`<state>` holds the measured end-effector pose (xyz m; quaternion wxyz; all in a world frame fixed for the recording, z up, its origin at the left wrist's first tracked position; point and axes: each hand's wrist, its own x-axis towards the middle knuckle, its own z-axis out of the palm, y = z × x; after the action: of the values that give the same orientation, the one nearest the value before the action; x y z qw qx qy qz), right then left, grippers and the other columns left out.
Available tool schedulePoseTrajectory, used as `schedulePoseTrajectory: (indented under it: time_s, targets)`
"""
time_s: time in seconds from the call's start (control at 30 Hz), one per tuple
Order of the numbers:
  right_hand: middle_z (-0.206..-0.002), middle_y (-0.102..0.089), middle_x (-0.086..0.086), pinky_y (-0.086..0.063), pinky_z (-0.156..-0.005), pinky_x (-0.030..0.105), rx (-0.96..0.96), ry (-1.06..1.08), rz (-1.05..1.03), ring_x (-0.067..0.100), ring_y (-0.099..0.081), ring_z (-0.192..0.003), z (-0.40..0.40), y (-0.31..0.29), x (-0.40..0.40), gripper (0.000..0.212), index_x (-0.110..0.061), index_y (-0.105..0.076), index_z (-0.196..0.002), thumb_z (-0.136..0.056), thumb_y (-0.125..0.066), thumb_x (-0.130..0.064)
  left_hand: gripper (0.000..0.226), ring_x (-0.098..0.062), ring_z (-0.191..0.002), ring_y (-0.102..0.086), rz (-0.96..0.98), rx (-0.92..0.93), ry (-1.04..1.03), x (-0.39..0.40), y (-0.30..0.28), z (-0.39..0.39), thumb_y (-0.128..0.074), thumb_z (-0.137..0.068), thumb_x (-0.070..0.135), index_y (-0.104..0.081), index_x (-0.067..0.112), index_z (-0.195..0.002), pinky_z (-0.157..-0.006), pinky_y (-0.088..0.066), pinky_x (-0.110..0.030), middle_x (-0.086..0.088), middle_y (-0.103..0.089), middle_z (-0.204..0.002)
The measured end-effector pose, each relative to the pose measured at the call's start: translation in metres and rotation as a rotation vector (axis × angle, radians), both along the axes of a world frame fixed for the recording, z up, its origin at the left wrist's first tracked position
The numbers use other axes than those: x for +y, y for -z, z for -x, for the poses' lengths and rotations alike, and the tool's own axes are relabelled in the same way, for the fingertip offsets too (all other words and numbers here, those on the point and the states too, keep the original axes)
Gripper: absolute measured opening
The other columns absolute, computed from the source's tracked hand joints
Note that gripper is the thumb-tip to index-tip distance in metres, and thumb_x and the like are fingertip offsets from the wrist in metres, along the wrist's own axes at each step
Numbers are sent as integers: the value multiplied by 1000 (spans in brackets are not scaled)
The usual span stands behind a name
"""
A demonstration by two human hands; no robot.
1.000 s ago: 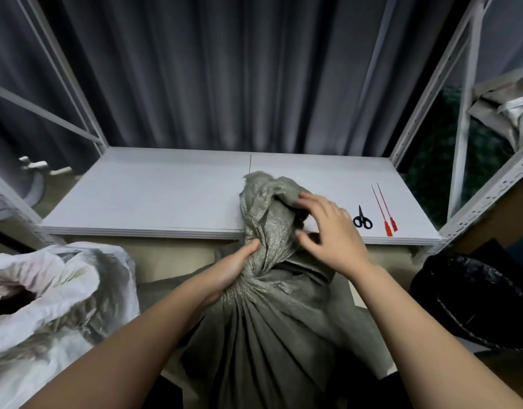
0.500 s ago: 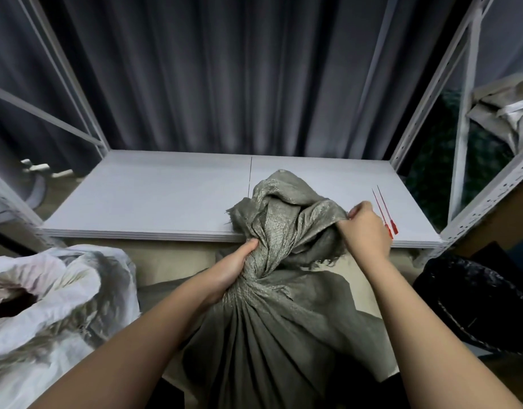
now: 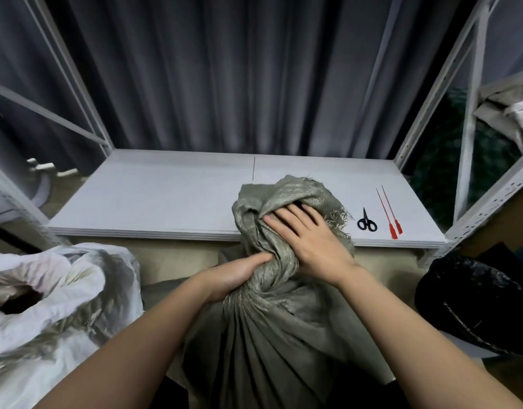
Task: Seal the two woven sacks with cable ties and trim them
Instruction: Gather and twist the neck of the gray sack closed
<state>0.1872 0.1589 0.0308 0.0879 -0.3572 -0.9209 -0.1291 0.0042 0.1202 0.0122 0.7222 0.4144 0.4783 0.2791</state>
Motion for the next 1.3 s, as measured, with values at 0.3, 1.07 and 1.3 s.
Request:
schedulePoseTrajectory:
  time_s: [0.3,1.07,1.3]
  targets:
    - [-82,-69,4,-47,-81,37,34,116,-8,27,-66,-78,1,-43,9,33,-17,-51,-101,-75,-61,-37,57,-13,-109,-64,-318,416,34,-7,-4,-2,-76,-61,52,-66,23,-109,-104,-45,-35,5,-71,-112]
    - [-77,-67,4,-44,-75,30,295,312,1255,18,-61,-75,-11,-95,18,48,-11,-70,-80,-38,-68,-35,101,2,-127,-35,-836,544,-122,-33,-18,-10,-79,-68,25,-14,31,-145,-99,-24,-1,7,-32,-141]
    - [-76,-63,-8,-45,-72,27,298,296,1218,12,-58,-77,-10,-96,21,44,-21,-59,-85,-45,-71,-36,59,-6,-98,-54,-595,346,-147,-12,-22,-20,-78,-65,6,-51,14,-117,-82,-40,-4,1,-60,-107]
